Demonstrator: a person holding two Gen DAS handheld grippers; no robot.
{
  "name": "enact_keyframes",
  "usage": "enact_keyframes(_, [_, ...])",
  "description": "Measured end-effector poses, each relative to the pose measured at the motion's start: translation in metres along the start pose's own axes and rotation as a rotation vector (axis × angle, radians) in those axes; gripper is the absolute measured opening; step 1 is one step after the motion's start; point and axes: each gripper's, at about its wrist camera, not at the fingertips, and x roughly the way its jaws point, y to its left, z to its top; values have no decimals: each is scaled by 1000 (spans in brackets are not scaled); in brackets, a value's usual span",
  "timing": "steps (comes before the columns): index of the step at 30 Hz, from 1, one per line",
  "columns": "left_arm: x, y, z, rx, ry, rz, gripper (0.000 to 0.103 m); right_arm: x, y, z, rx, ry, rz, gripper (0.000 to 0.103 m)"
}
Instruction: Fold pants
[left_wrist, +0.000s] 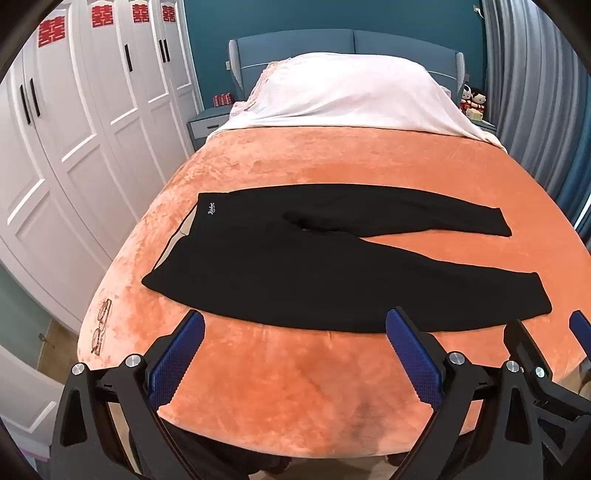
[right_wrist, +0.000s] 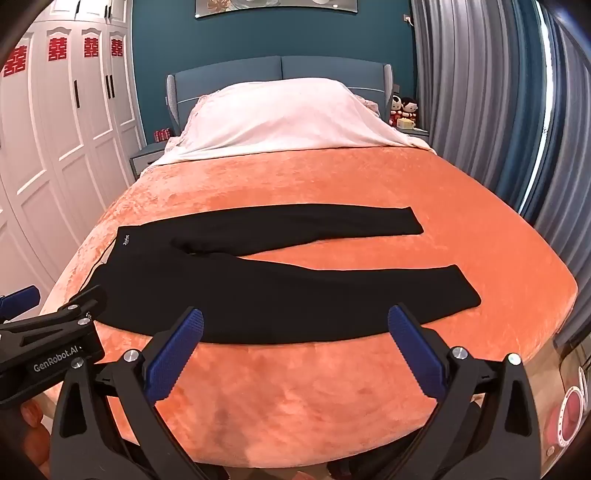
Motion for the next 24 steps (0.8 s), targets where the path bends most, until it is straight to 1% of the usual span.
enact_keyframes(1, [0, 0, 0, -2, 2, -1, 96, 1, 0, 0, 2, 9, 2, 98])
enact_keyframes(4, [-1, 1, 0, -1, -11, -2, 96, 0, 0, 1, 5, 4, 4, 98])
enact_keyframes(14, [-7, 6, -6, -6, -13, 1, 96, -1, 2, 1, 3, 2, 5, 98])
enact_keyframes(24, [-5, 5, -1, -4, -10, 3, 96, -1, 5, -1, 2, 0, 3, 98])
